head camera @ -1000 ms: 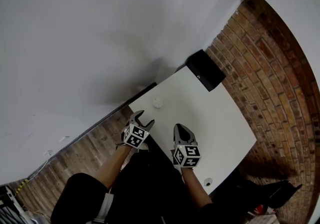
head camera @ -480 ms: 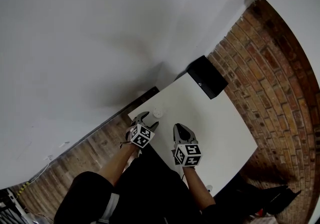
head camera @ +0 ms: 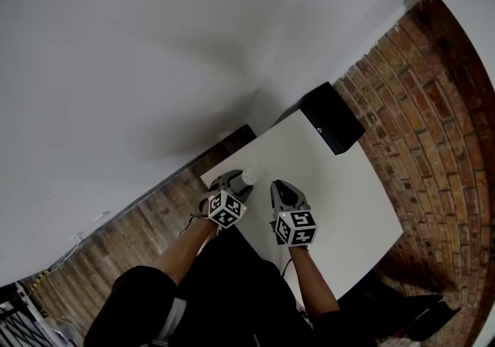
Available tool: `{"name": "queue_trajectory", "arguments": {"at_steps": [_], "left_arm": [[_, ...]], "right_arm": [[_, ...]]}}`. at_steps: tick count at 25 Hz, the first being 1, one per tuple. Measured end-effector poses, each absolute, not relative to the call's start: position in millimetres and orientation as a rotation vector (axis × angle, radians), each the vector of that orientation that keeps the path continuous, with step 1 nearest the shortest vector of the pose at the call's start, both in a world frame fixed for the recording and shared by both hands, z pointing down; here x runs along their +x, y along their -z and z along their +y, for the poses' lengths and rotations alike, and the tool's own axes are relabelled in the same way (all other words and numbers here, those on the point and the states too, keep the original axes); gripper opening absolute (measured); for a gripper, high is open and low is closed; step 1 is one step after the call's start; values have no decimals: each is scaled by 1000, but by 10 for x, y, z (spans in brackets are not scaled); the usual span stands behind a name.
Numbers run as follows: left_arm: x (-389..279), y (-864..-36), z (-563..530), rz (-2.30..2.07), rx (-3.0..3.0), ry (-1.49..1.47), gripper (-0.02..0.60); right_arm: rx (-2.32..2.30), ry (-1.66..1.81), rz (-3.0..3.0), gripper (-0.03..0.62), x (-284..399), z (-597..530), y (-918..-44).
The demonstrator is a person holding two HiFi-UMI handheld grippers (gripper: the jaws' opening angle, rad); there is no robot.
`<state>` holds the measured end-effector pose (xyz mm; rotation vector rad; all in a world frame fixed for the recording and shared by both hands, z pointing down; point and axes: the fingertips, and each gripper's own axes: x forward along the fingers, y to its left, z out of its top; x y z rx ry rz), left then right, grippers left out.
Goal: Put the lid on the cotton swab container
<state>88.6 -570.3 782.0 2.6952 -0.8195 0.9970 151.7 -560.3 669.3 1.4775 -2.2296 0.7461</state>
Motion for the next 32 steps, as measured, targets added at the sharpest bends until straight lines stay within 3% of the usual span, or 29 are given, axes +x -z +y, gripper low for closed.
{"name": "queue_trajectory", "arguments": {"at_steps": [3,7,11,23,27,32], "left_arm": [[893,-7828,-5705,-804,2701,-994,235],[893,-7831,-5694,-776,2709,-1000,233],[891,-7826,-5693,-757,2722,-1007,233],[946,-7836,-5710,-751,2719,-1006,235],[973,-7829,-5720,-753,2722,-997,235],[992,-7833,-5736,-759,2720,-988,235]], "right_arm": [[1372,-737,-2243,30,1446,-5674,-6773],[1290,-716,-2284,127,1352,-5730,-6763],[1242,-725,-2295,133,1288,-5792,-6807],[1125,-819,-2393,132,1046,-5792,-6792],[1114,-892,-2377,44,1022,-5811,-6858],[1098,-926,-2358,28,985,-5838,-6919]]}}
